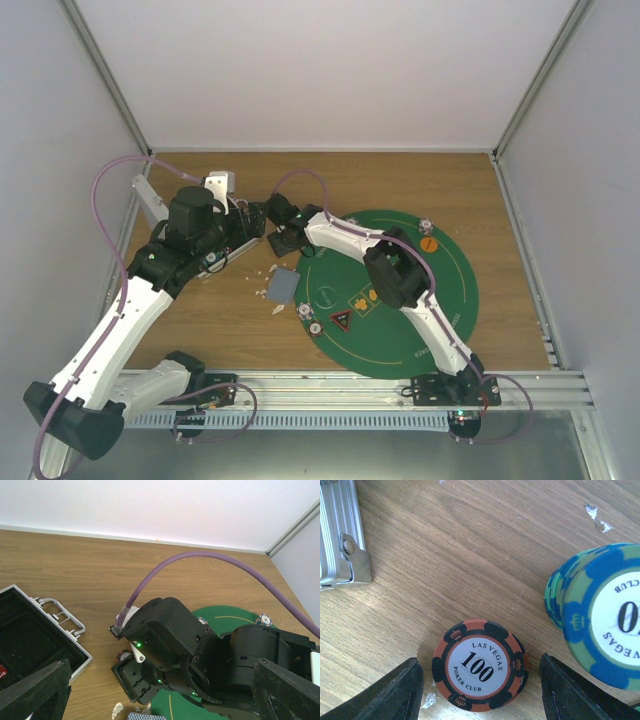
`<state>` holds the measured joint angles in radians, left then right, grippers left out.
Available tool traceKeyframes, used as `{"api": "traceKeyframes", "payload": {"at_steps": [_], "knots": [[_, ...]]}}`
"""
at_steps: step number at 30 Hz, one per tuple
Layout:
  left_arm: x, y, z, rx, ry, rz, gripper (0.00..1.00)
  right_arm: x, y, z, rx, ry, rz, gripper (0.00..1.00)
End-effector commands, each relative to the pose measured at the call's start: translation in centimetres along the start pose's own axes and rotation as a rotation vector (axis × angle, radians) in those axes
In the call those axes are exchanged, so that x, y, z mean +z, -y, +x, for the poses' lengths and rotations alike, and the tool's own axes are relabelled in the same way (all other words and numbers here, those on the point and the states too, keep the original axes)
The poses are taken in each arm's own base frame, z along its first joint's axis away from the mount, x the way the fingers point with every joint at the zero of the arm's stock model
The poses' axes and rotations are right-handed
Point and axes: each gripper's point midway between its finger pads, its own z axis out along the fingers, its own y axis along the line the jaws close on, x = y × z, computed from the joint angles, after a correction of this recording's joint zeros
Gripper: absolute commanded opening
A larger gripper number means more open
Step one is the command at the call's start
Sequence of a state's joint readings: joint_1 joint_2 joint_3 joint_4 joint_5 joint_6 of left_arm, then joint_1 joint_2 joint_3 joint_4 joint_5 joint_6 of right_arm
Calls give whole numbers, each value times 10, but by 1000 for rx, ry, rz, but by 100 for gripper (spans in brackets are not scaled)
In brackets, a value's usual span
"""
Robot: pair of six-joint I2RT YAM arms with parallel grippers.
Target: Distribute texas hold em gaming equipment
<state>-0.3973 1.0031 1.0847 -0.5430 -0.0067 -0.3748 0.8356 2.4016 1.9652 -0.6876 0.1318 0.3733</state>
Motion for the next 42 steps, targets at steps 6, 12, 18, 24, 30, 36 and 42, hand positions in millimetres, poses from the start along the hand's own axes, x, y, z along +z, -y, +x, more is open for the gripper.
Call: {"api": "traceKeyframes", "payload": {"at_steps": [6,12,18,24,30,36,42], "knots": [[-8,3,-14,-8,57,16,99,29,14,29,-18,-92,65,59],[-8,3,-14,-9,59,13,99,34,18,36,-27,-116,84,53],[-8,2,-14,-9,59,13,99,35,17,38,-37,-121,82,42],[-9,2,-15,-10,63,11,99,28,12,34,-61,-111,57,34],[-9,1,-15,-12,63,10,99,7,1,17,-72,-58,24,33],[-9,3,-14,-14,61,17,99,-21,-10,-14,-62,35,-12,34],[-9,3,-14,-14,61,16,99,-37,-16,-30,-50,74,-39,34]]}}
